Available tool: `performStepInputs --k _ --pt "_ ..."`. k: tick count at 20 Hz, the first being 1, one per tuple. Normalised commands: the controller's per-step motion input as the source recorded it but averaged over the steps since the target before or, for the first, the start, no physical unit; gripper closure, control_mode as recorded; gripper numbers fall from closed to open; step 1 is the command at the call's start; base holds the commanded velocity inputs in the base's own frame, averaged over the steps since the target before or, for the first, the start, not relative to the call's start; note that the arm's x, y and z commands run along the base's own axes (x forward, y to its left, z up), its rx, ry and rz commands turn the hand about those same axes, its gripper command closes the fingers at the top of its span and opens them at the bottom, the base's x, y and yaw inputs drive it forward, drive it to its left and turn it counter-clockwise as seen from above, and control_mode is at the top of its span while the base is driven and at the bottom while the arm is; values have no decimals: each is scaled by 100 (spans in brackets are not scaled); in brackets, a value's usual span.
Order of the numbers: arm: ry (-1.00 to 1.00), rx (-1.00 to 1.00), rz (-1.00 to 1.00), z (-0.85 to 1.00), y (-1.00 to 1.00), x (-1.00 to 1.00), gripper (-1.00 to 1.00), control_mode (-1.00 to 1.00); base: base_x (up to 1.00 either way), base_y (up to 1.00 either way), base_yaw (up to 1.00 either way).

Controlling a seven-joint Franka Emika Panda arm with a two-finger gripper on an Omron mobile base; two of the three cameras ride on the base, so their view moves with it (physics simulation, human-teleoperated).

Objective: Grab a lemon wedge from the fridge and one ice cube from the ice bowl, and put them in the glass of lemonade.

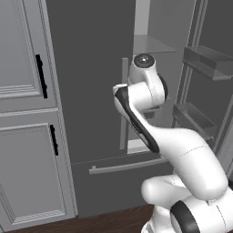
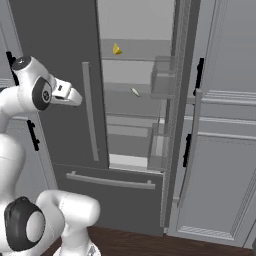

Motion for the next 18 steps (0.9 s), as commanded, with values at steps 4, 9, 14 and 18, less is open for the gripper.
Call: performStepInputs --k 4,9,14,18 --pt "-4 9 -1 -6 5 81 -100 -100 0 0 0" --pt "0 2 8 -29 -23 70 -100 -100 0 0 0" --pt "0 0 9 -34 -12 85 -100 -100 0 0 0" --pt "0 0 9 -35 0 82 -100 -100 0 0 0"
